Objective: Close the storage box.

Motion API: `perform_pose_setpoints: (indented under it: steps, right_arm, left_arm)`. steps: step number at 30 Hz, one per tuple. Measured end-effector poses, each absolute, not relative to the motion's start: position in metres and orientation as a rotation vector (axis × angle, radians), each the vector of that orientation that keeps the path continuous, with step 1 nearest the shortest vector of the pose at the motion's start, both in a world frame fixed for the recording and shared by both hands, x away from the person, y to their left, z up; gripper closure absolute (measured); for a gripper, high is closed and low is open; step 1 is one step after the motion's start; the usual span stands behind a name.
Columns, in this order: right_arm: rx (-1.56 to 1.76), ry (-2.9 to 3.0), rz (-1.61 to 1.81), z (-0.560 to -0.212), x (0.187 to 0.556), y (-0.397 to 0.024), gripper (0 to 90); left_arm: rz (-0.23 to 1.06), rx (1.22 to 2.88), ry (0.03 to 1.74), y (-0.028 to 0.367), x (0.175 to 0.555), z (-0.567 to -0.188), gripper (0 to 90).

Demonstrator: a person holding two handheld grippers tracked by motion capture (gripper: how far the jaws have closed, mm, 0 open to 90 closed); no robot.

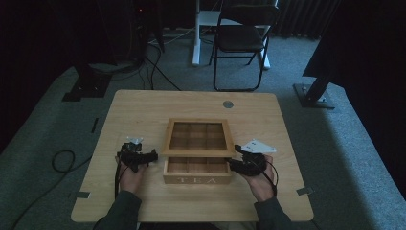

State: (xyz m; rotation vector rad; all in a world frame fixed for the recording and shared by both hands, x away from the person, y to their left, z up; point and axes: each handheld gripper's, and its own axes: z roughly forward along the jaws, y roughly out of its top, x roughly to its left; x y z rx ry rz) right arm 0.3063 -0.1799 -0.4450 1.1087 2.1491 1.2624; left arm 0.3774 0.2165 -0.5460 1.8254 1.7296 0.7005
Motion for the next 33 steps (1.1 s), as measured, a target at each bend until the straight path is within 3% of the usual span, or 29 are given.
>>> perform_pose_setpoints:
  steps: [33]
  right_arm:
    - [1.073, 2.215, 1.265, -0.47, 0.29, -0.181, 43.8]
  left_arm:
    - [0.7, 1.826, 1.73, 0.216, 0.377, -0.546, 1.7]
